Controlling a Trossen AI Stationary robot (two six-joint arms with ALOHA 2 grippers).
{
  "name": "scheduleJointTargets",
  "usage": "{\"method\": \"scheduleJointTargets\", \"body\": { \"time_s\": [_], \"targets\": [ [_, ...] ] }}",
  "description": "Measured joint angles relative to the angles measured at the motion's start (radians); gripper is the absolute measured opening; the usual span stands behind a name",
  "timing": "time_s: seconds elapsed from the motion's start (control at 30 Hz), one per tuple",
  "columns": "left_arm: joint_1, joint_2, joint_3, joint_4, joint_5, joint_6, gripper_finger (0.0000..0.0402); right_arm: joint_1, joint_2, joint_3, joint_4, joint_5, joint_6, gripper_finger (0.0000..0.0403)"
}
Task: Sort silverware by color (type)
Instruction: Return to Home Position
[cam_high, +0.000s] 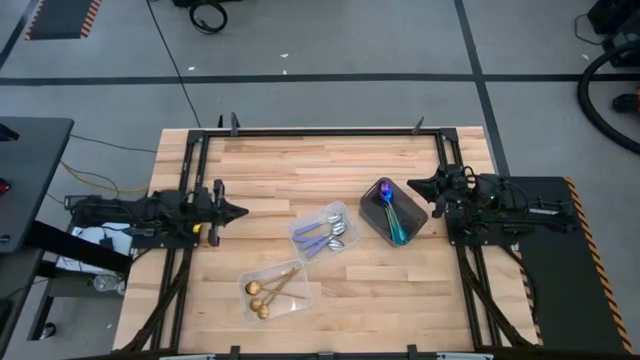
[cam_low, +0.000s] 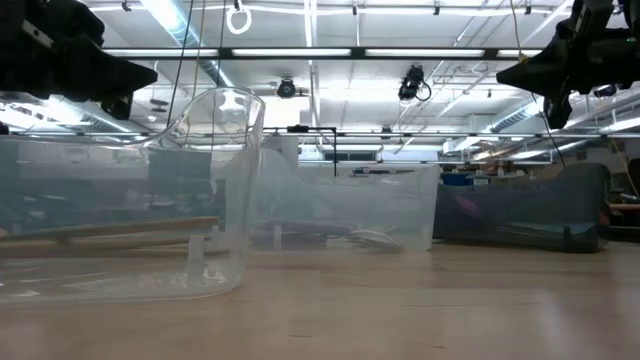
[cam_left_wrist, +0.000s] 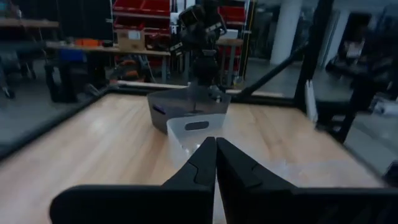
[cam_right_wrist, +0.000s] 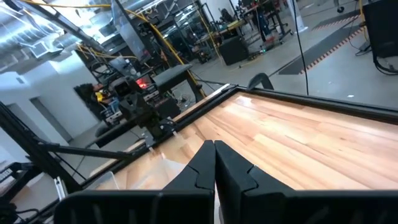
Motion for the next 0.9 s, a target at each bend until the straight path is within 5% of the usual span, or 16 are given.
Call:
{"method": "scheduleJointTargets", "body": {
  "time_s": [0.23, 0.9],
  "targets": [
    [0.000, 0.003, 0.000, 0.008, 0.000, -0.182, 0.0023, 0.000, 0.000, 0.000, 0.000, 0.000, -0.002, 0.0010],
    [0.000, 0.003, 0.000, 0.009, 0.000, -0.187, 0.0024, 0.000, 0.000, 0.000, 0.000, 0.001, -0.002, 0.0010]
  ]
}}
